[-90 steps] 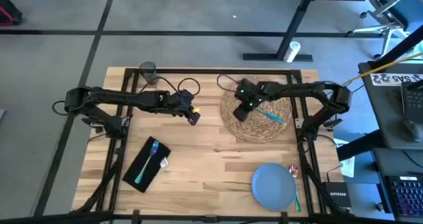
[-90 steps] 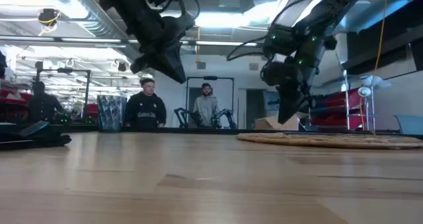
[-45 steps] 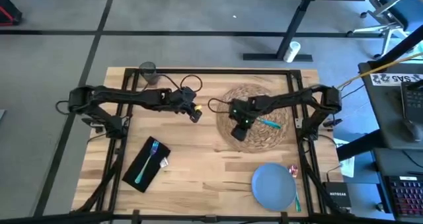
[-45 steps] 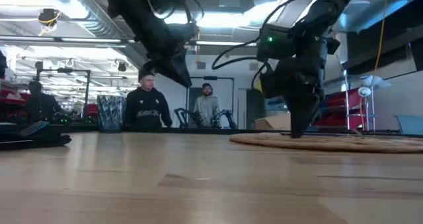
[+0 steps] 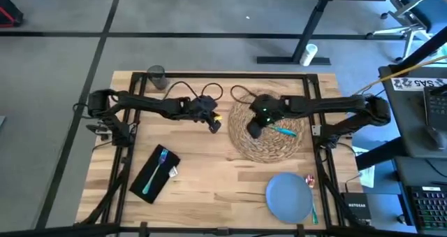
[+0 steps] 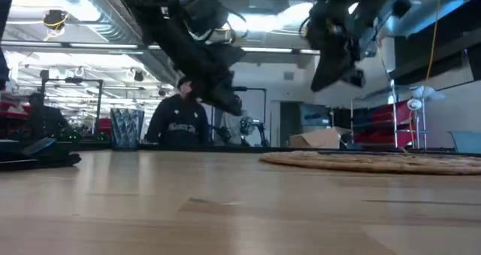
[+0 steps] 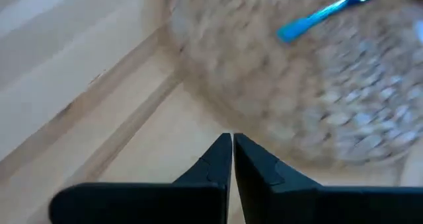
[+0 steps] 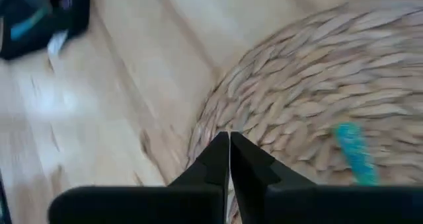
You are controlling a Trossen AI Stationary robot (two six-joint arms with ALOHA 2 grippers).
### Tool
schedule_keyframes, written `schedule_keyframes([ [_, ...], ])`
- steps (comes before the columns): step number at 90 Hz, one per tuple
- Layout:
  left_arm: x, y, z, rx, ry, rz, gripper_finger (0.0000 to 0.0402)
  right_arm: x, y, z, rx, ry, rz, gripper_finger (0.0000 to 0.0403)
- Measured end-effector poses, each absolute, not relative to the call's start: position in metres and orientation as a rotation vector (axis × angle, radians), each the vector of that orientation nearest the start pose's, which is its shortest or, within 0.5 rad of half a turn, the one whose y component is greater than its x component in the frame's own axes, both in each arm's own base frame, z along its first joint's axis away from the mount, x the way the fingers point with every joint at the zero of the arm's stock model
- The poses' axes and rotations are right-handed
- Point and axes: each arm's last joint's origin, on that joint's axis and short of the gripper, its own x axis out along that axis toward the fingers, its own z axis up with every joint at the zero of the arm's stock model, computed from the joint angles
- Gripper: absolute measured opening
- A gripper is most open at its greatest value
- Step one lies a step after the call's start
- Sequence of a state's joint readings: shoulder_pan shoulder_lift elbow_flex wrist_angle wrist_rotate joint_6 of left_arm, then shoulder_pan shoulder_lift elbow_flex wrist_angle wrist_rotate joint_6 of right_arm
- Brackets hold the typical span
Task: Set table place
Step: Move the brown placemat to the center of the table
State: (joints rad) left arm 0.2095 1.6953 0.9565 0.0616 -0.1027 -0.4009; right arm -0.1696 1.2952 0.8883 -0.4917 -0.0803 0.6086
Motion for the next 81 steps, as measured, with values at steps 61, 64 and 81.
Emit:
schedule_keyframes([
  [61, 0.396, 0.091, 0.124, -0.454, 0.657, 0.255, 0.0000, 0.223, -0.038, 0.259, 0.706, 0.843, -0.480, 0.0000],
  [64, 0.396, 0.087, 0.119, -0.462, 0.676, 0.247, 0.0000, 0.222, -0.038, 0.258, 0.707, 0.852, -0.491, 0.0000],
  [81, 0.400, 0.060, 0.112, -0.470, 0.725, 0.201, 0.0000, 0.211, -0.042, 0.251, 0.689, 0.917, -0.684, 0.0000],
])
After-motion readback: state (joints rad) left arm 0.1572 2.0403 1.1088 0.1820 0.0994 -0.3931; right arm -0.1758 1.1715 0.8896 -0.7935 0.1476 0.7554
